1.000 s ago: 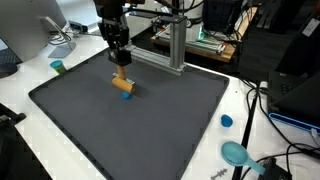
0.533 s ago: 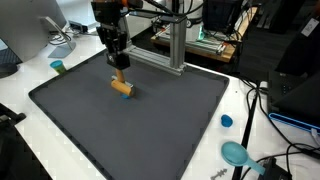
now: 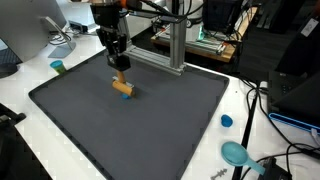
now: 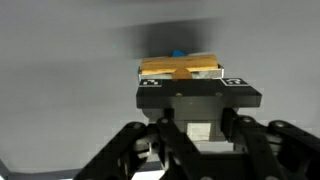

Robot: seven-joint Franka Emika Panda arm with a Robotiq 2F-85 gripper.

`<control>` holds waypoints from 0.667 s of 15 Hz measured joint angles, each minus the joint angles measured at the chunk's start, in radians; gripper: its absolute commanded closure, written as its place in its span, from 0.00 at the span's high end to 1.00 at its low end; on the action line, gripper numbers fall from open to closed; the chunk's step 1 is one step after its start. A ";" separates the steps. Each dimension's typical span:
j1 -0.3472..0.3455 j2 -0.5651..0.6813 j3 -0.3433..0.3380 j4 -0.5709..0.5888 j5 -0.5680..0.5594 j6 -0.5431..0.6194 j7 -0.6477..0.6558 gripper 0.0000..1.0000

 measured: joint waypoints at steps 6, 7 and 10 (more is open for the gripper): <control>0.006 0.032 0.000 0.040 -0.020 -0.037 0.026 0.22; 0.007 0.037 0.000 0.045 -0.022 -0.038 0.029 0.22; 0.010 0.049 0.000 0.061 -0.024 -0.038 0.032 0.22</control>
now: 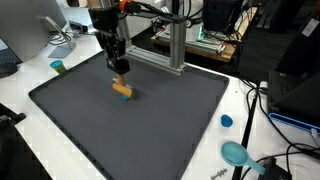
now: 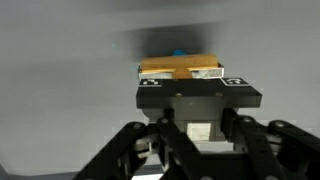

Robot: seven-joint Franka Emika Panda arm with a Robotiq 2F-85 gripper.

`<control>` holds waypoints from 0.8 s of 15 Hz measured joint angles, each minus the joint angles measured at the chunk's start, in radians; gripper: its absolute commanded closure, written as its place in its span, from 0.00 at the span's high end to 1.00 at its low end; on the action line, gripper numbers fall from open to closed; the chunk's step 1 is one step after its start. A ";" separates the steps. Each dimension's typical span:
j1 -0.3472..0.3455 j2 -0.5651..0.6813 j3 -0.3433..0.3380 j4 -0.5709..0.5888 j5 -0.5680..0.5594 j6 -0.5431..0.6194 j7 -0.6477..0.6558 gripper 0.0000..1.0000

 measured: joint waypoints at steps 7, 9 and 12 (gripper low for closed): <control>0.007 0.038 -0.003 0.055 -0.017 -0.051 0.033 0.22; 0.006 0.049 -0.004 0.070 -0.016 -0.062 0.033 0.22; 0.003 0.057 -0.004 0.082 -0.009 -0.062 0.031 0.47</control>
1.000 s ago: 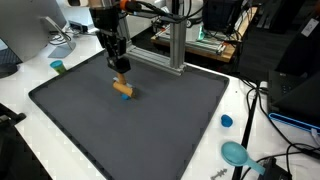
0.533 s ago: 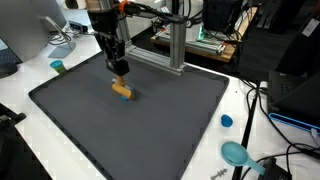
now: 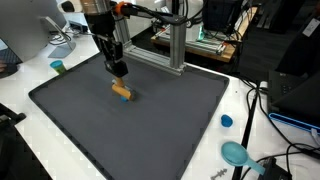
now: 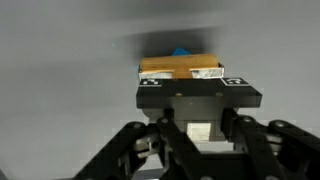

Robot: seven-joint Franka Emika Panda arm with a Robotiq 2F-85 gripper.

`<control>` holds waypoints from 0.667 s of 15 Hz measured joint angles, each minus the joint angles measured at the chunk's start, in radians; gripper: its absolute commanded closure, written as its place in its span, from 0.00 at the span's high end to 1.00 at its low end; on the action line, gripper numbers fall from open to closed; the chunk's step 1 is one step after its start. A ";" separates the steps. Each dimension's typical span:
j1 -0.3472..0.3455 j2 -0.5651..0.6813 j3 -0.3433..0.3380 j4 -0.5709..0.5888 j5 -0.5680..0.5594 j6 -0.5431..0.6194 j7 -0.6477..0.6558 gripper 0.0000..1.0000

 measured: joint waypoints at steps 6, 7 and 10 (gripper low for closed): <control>-0.001 0.001 0.000 0.000 0.001 0.000 0.000 0.22; 0.000 0.000 0.000 0.000 0.001 0.000 0.000 0.22; 0.002 0.002 0.000 -0.003 -0.002 0.024 0.011 0.22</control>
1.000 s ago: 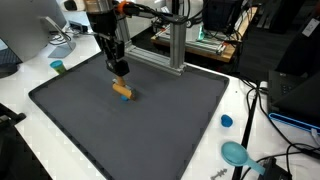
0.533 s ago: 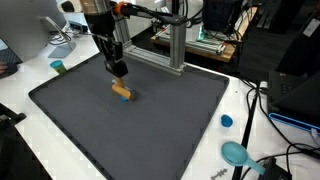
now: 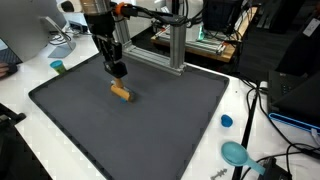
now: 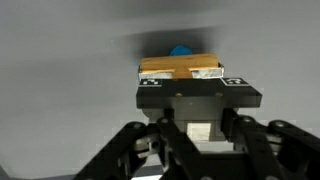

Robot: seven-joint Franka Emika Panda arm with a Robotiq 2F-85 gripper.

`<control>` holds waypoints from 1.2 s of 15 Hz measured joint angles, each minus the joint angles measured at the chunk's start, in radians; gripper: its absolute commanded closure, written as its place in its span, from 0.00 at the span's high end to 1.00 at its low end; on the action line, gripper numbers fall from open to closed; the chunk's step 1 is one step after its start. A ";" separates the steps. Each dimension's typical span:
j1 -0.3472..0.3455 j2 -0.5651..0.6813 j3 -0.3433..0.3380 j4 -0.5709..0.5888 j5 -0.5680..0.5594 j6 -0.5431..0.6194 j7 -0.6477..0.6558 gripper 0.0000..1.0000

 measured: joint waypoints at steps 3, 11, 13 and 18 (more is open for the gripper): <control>0.009 0.008 -0.004 0.002 -0.013 0.017 0.030 0.22; 0.036 0.034 -0.022 0.040 -0.042 -0.043 0.115 0.22; 0.034 0.035 -0.022 0.048 -0.036 -0.064 0.112 0.22; 0.029 0.037 -0.021 0.058 -0.029 -0.097 0.091 0.22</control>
